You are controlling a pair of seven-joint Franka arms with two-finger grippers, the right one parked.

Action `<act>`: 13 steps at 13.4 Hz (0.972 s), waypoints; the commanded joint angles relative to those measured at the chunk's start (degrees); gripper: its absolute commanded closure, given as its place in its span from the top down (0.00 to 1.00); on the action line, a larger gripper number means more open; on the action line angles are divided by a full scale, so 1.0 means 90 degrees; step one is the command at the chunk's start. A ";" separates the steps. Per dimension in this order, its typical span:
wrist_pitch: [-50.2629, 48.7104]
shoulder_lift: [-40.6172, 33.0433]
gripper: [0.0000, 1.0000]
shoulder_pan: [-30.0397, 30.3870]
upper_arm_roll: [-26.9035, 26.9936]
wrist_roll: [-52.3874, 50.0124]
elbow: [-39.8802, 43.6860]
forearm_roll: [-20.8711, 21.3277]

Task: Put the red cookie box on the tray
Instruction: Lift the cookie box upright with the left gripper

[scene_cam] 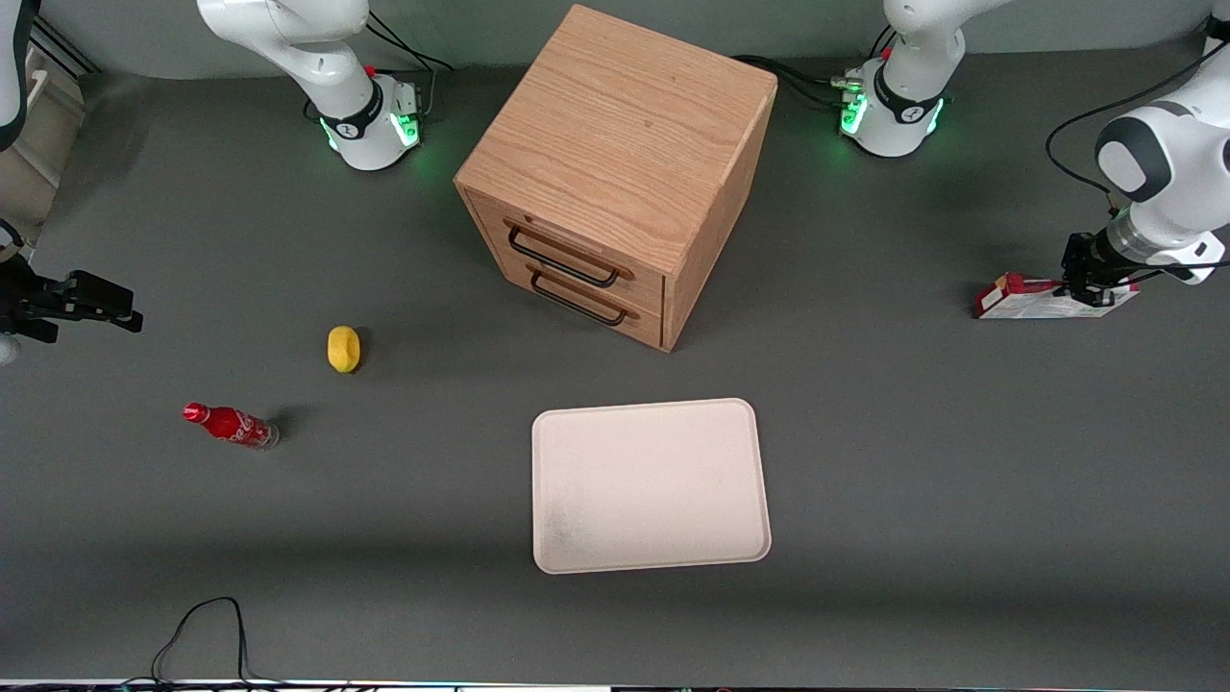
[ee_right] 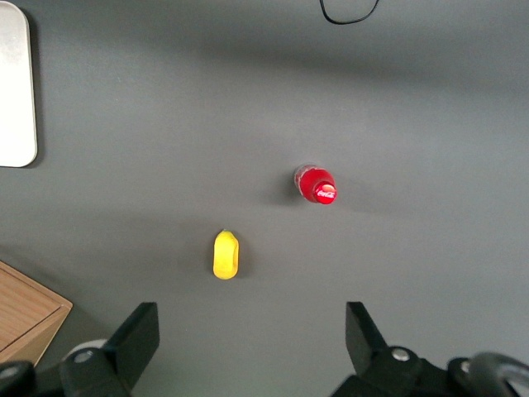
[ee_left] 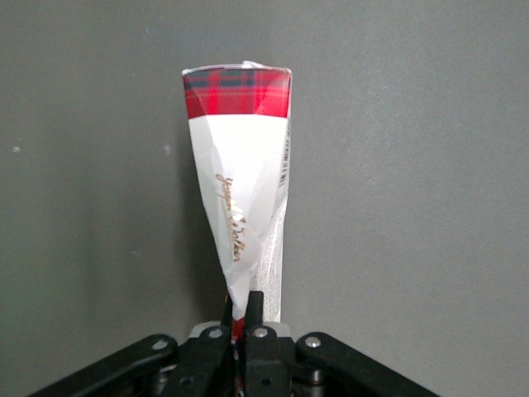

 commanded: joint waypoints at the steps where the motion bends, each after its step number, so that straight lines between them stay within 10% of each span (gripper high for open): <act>1: -0.1529 -0.0451 0.00 0.0049 -0.0033 0.0118 0.0800 -0.0017; 13: -0.6437 -0.0696 0.00 -0.0029 -0.0082 0.0128 0.5177 -0.0018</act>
